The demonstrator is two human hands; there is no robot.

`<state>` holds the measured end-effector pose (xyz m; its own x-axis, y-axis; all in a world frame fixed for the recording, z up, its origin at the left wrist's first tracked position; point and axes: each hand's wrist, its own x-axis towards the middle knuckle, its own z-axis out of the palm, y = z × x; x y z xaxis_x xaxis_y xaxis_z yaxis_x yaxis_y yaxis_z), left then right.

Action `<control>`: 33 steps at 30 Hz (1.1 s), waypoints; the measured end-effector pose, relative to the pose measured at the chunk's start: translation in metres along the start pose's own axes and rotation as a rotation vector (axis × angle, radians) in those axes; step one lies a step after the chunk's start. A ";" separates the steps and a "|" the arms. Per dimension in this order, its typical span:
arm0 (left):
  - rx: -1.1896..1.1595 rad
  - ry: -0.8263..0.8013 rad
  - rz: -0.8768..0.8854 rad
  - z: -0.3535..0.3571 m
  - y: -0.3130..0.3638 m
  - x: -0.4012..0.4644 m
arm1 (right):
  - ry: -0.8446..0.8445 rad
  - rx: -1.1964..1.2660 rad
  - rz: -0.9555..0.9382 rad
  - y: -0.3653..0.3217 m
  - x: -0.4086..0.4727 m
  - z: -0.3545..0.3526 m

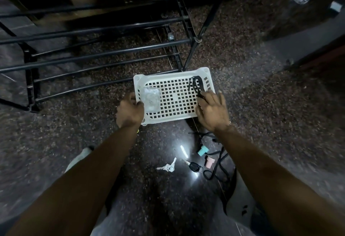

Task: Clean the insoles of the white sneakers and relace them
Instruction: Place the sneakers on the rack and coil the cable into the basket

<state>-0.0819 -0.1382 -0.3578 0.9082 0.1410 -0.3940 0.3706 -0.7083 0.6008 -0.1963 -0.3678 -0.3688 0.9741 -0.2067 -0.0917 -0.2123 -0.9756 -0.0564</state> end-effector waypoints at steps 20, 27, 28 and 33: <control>0.088 -0.254 0.033 0.017 -0.116 -0.148 | -0.448 0.397 0.982 -0.008 -0.170 0.038; 0.132 -0.364 0.093 0.000 -0.116 -0.141 | -0.331 0.571 1.130 -0.001 -0.165 0.016; 0.122 -0.363 0.087 -0.002 -0.112 -0.139 | -0.243 0.605 1.175 0.002 -0.161 0.010; -0.006 -0.393 0.150 -0.007 -0.075 -0.152 | 0.214 0.849 1.055 0.013 -0.146 -0.047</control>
<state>-0.2462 -0.1015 -0.3381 0.8094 -0.2392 -0.5364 0.2418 -0.6966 0.6755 -0.3376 -0.3534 -0.3098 0.2988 -0.8986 -0.3213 -0.7601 -0.0205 -0.6495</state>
